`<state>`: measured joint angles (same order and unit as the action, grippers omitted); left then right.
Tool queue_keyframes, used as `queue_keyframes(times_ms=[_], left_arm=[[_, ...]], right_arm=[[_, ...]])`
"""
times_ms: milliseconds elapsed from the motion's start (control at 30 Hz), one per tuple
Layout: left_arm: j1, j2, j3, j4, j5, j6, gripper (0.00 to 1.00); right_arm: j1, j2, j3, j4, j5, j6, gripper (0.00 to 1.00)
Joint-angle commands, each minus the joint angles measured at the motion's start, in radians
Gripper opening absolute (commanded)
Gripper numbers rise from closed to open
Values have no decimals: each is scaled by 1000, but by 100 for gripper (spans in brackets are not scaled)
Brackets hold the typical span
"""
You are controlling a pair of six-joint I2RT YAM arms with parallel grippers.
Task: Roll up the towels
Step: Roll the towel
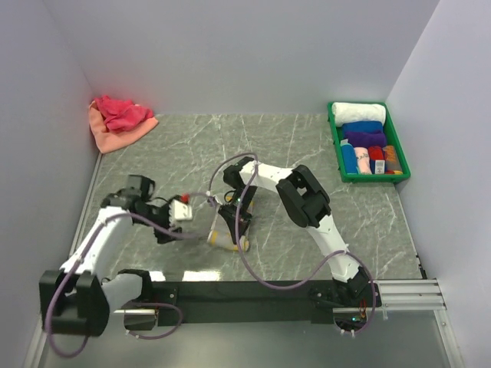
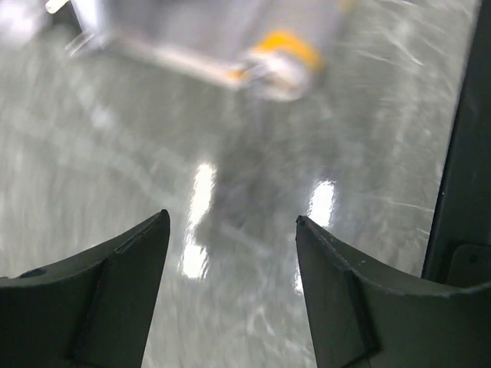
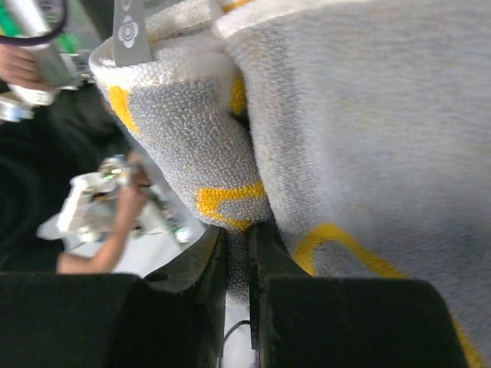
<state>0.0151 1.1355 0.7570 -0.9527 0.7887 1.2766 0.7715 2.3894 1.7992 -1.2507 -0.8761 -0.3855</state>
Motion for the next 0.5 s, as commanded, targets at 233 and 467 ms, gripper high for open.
queue_keyframes(times_ms=[233, 467], left_arm=[[-527, -114, -137, 410, -227, -199, 73], [-754, -28, -160, 594, -384, -315, 75]], right_arm=[[-37, 186, 107, -7, 120, -73, 0], [-38, 217, 166, 5, 134, -47, 0]])
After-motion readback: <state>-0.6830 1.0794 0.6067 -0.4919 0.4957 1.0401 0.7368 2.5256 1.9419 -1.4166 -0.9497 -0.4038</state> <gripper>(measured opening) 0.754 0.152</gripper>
